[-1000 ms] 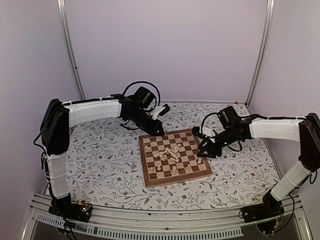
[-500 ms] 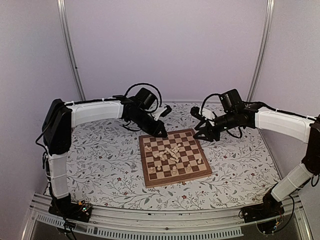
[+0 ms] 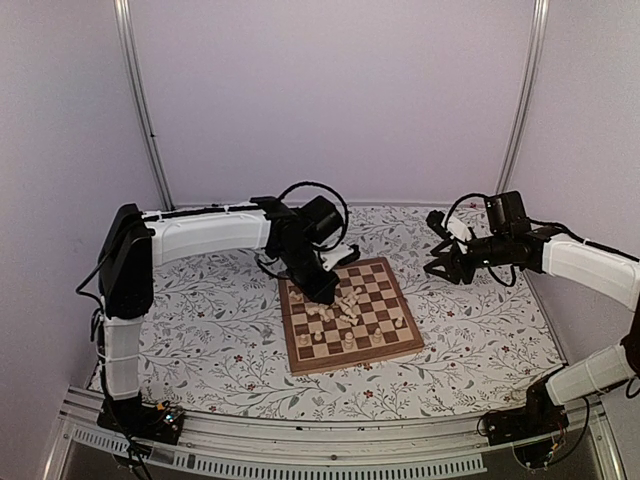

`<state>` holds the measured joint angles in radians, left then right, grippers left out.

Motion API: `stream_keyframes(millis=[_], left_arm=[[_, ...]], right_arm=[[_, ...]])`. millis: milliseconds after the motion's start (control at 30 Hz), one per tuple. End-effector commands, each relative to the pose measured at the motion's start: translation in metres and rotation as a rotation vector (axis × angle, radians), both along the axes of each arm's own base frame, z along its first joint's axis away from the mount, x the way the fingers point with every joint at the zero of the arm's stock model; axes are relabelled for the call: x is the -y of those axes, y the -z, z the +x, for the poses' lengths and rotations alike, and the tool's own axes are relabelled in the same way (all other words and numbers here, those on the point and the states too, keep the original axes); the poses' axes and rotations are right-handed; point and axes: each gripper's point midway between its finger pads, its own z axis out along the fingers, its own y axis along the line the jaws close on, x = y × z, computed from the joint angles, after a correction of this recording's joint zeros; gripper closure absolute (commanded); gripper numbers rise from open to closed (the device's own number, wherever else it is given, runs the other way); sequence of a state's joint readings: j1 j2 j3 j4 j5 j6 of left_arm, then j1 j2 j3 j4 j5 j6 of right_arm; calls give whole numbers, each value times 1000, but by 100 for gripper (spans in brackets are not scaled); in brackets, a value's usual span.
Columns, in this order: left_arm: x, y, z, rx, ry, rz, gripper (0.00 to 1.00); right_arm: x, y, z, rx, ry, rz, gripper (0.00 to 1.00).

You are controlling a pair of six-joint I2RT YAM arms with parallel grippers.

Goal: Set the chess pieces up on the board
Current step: Place the chess piece on the chessboard.

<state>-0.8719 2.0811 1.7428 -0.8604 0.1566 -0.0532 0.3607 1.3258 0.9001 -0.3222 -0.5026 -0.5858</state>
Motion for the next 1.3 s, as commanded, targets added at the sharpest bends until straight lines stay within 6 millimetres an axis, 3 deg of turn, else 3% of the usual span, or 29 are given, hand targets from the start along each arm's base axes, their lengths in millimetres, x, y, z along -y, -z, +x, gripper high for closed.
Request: stream_keyframes(millis=[0,167,400,967,1267], left_arm=[[-7,-7,-35,-19,69,73,91],[-8,9,-51,-29,98,132,91],[5,18,-59,-41,137,153,90],[9,47,-62,-59,168,242,88],[9,48,-67,-74,181,242,87]], right_arm=[[6,-10,6,63,30,19,50],[8,-10,5,76,29,15,50],[8,-6,4,70,19,10,50],[6,4,2,42,0,0,49],[5,8,2,28,-4,-4,49]])
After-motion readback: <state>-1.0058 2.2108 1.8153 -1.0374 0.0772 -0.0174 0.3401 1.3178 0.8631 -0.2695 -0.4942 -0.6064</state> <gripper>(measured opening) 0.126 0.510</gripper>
